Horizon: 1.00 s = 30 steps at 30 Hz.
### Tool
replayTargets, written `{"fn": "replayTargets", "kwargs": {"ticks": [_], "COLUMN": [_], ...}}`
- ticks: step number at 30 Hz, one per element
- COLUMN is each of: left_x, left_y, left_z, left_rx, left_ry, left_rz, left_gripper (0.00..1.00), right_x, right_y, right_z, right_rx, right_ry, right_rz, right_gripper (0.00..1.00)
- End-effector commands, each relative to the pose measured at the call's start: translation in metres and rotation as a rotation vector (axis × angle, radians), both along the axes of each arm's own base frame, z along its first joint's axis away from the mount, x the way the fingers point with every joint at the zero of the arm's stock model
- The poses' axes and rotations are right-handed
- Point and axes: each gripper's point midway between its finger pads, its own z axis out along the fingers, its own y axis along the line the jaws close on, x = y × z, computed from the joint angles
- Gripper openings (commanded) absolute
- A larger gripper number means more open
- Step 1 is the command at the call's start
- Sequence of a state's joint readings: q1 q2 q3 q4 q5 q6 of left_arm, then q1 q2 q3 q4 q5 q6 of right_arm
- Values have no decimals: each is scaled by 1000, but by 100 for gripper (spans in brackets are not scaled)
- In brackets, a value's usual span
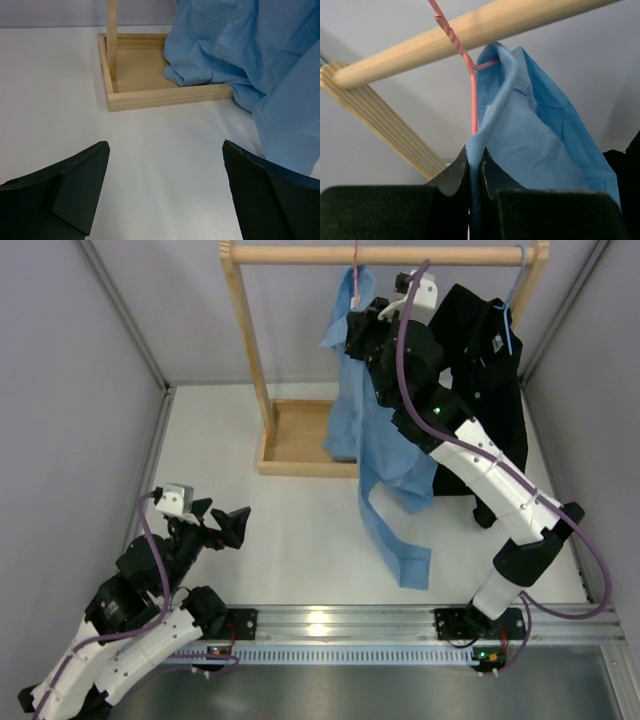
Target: Place the shirt on the hanger
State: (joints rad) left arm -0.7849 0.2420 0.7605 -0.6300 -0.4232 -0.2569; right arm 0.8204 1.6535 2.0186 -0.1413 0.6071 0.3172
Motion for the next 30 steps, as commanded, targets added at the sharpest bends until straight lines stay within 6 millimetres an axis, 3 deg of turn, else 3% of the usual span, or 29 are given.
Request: {"fn": "replayTargets", "kwargs": {"ticks": [1,3,5,6,7,9,10,17,23,30], "left_x": [0,0,-1,-1,-1,-1,-1,0,0,2], "left_y": [5,5,5,5,5,4,3,-1,-2,-3], "left_z": [7,7,8,7,7,7,7,4,4,2], "left_rx": [-37,-39,-40,-39,-38,-39,-37,-23,-20,-12], "left_ry": [-28,-31,-32,-32,-32,-32,-31,-19,-17,-9], "left_rz": [23,23,22,20,18,15,8,-5,-5,-8], "left_gripper": [98,98,98,98,98,98,98,98,98,98], "right_x": [-12,-14,-4,-10,0,-1,4,12,14,4], "right_y": [-18,-21,-26,-29,-38,-51,-56,-87,-93,-85], "right_z": [31,32,16,22,8,8,-3,-23,-33,-26], "right_rx": [94,87,74,85,64,62,43,-2,24,66], "right_ry": [-33,-41,-24,-39,-21,-29,-17,8,44,41], "right_rz": [-29,2,42,99,98,115,137,222,385,467], "right_gripper": [0,0,0,0,0,0,0,0,0,0]}}
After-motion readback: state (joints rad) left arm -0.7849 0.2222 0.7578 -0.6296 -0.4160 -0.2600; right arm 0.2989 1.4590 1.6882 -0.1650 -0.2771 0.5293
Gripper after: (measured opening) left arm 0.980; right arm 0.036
